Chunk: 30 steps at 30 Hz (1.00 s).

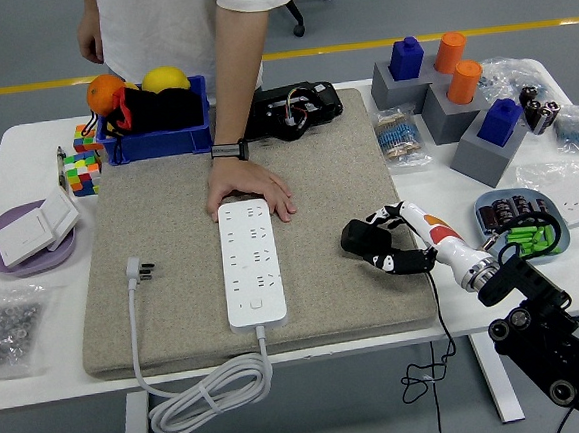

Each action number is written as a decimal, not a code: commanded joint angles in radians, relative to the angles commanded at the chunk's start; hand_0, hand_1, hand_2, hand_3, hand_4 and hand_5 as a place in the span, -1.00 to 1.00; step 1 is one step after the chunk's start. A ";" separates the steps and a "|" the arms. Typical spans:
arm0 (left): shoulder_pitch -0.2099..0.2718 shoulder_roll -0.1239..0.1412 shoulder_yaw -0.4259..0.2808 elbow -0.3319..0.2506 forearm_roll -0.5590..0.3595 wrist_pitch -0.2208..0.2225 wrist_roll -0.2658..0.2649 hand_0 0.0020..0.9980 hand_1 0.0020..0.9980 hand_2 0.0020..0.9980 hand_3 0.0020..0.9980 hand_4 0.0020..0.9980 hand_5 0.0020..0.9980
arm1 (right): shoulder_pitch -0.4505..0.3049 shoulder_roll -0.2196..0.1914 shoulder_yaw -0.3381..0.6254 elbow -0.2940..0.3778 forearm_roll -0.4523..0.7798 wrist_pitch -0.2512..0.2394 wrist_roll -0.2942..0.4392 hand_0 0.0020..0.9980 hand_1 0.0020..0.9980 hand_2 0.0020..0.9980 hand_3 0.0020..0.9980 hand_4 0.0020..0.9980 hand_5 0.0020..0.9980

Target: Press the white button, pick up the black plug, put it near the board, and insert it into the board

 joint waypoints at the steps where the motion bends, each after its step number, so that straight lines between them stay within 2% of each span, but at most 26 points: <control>1: -0.001 0.000 0.000 0.000 -0.001 0.000 0.000 0.56 0.46 0.38 0.53 0.04 -0.03 | 0.002 0.000 -0.001 -0.003 0.000 -0.002 0.003 0.16 0.33 0.32 -0.01 0.67 -0.81; 4: -0.003 0.000 0.001 0.000 -0.003 0.001 0.000 0.56 0.46 0.38 0.53 0.04 -0.03 | 0.005 0.002 -0.002 -0.011 0.000 -0.005 0.009 0.16 0.33 0.32 -0.01 0.67 -0.81; 5: -0.004 0.000 0.001 0.000 -0.004 0.001 0.000 0.56 0.46 0.38 0.53 0.03 -0.03 | 0.006 0.002 -0.002 -0.013 0.001 -0.008 0.013 -0.03 0.11 0.16 -0.02 0.62 -1.00; 10: -0.006 0.000 0.002 0.000 -0.010 0.002 0.000 0.56 0.46 0.38 0.53 0.03 -0.03 | 0.009 0.003 -0.004 -0.015 0.001 -0.016 0.024 -0.03 0.11 0.16 -0.02 0.62 -1.00; 11: -0.006 -0.001 0.003 0.000 -0.011 0.002 0.000 0.56 0.46 0.38 0.53 0.03 -0.03 | 0.009 0.003 -0.004 -0.016 0.001 -0.016 0.024 -0.13 -0.01 0.06 -0.04 0.62 -1.00; 16: -0.005 -0.002 0.002 0.000 -0.009 0.002 0.000 0.56 0.46 0.38 0.53 0.03 -0.03 | 0.008 0.003 -0.009 -0.014 -0.001 -0.011 0.027 -0.13 -0.01 0.06 -0.04 0.62 -1.00; 17: -0.005 -0.002 0.002 0.000 -0.009 0.002 0.000 0.56 0.46 0.38 0.53 0.03 -0.03 | 0.008 0.003 -0.010 -0.013 -0.001 -0.011 0.028 -0.21 -0.11 -0.07 -0.08 0.62 -1.00; 25: -0.005 -0.003 0.002 0.000 -0.010 0.001 0.001 0.56 0.46 0.38 0.53 0.03 -0.03 | 0.005 0.001 -0.017 -0.015 0.001 -0.017 0.050 -0.19 -0.13 -0.11 -0.06 0.59 -1.00; 30: -0.005 -0.004 0.004 0.000 -0.015 0.002 0.001 0.56 0.46 0.38 0.53 0.03 -0.03 | 0.000 -0.005 -0.016 0.031 0.002 -0.021 0.061 -0.22 -0.13 -0.11 -0.04 0.58 -1.00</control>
